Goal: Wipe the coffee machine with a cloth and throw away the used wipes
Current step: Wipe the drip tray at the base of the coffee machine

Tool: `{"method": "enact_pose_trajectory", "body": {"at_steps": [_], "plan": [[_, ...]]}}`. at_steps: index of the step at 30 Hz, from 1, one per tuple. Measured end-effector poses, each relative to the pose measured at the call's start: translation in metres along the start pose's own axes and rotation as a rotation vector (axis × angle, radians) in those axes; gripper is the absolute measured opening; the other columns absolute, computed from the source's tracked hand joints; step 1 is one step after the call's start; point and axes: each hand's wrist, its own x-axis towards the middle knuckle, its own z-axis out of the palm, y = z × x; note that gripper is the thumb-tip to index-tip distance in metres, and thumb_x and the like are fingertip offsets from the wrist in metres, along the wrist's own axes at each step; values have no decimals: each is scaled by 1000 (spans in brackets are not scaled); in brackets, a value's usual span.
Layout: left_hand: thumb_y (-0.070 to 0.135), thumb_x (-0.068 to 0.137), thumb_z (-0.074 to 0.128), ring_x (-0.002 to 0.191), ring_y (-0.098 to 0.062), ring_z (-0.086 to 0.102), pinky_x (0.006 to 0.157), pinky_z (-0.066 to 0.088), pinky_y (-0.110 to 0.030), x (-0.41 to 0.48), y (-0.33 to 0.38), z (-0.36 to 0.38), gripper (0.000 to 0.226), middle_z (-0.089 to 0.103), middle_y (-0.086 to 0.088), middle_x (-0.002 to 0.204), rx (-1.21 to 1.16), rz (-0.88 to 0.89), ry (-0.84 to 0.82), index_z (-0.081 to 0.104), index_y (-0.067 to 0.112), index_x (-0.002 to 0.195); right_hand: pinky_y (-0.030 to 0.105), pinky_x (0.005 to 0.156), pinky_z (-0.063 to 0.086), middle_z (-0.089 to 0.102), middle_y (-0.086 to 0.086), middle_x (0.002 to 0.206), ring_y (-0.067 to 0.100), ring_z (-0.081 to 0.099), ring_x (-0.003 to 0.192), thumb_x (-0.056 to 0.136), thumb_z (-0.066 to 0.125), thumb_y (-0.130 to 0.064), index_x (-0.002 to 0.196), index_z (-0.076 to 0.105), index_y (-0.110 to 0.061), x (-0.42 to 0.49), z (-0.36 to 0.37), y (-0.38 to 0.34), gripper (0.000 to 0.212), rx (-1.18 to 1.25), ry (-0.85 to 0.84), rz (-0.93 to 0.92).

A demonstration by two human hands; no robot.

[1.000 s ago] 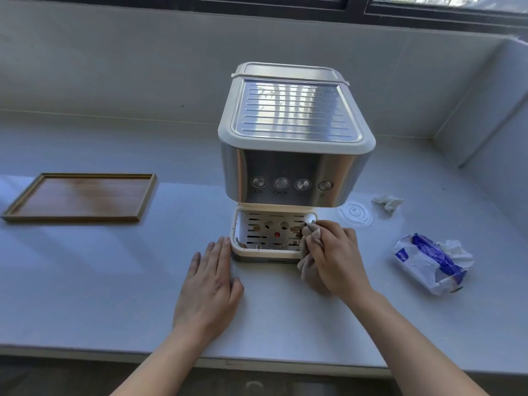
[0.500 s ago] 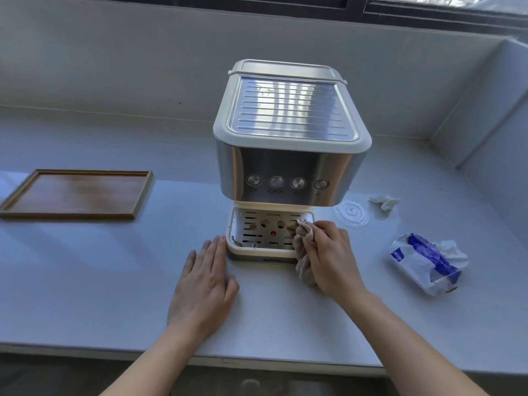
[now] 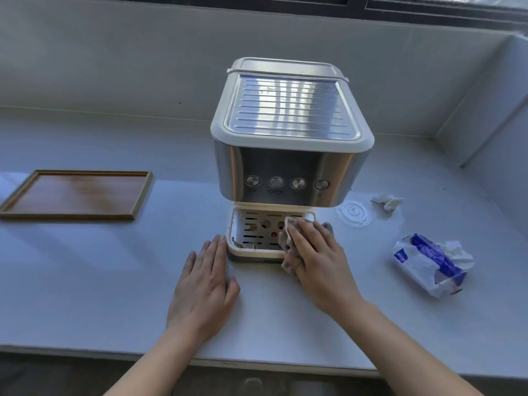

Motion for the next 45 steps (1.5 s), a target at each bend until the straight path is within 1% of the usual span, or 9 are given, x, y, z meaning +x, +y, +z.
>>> {"method": "enact_pose_trajectory", "body": {"at_steps": [6,11,16,21,30,33,37,40,45], "plan": [[43,93,19,149,-4,-11,123,-6,-32,-1,2,-2,73,-10,8,164,10,2,-15,-15,23,154,41,103,36,62,1,122,28,54,115,98,44,-18,116,63,-12,42,-7,-2,27,30,75,95],[42,91,21,150,-6,-9,123,-6,-33,1,3,-3,75,-6,7,164,20,-11,-19,-12,22,155,46,111,32,56,6,136,27,48,130,95,46,-17,134,55,-8,12,0,-8,41,-28,60,-85],[41,92,22,150,-6,-9,123,-5,-34,0,3,-5,74,-6,7,164,2,-4,-18,-12,22,155,45,96,43,61,7,116,29,52,103,94,49,-7,114,62,-6,37,-7,0,24,62,129,77],[42,92,23,150,-6,-8,124,-3,-35,0,2,-5,74,-4,6,164,1,-8,-20,-11,22,155,44,103,42,60,8,129,29,54,119,90,52,-11,127,60,-8,8,-2,-8,38,29,58,15],[45,91,16,149,-4,-12,124,-6,-34,0,1,-2,73,-9,9,163,17,-7,-9,-19,25,152,29,70,38,62,1,97,25,55,89,92,56,-18,97,63,-17,28,-33,7,8,206,252,292],[45,93,20,150,-5,-11,124,-6,-34,1,2,-2,74,-8,8,164,15,-9,-14,-16,23,154,35,83,47,58,-5,117,24,55,106,89,62,-24,111,61,-26,30,-23,-13,22,282,116,183],[43,95,24,151,-7,-8,124,-6,-35,1,2,-4,75,-3,5,166,27,-9,-21,-15,21,154,42,113,33,49,2,145,24,44,133,90,62,-38,139,52,-17,10,4,-29,54,3,76,-2],[44,94,22,151,-9,-6,124,-6,-36,1,3,-4,74,0,4,166,38,-5,-20,-16,21,153,41,114,33,50,4,146,25,45,133,95,54,-35,139,53,-14,5,9,-24,49,6,162,-70],[45,93,19,151,-9,-7,124,-7,-36,0,2,-5,74,-1,4,166,47,-2,-25,-16,20,153,41,108,37,50,1,144,24,46,131,93,55,-16,140,52,-16,34,5,-36,48,81,-43,-211]]}}
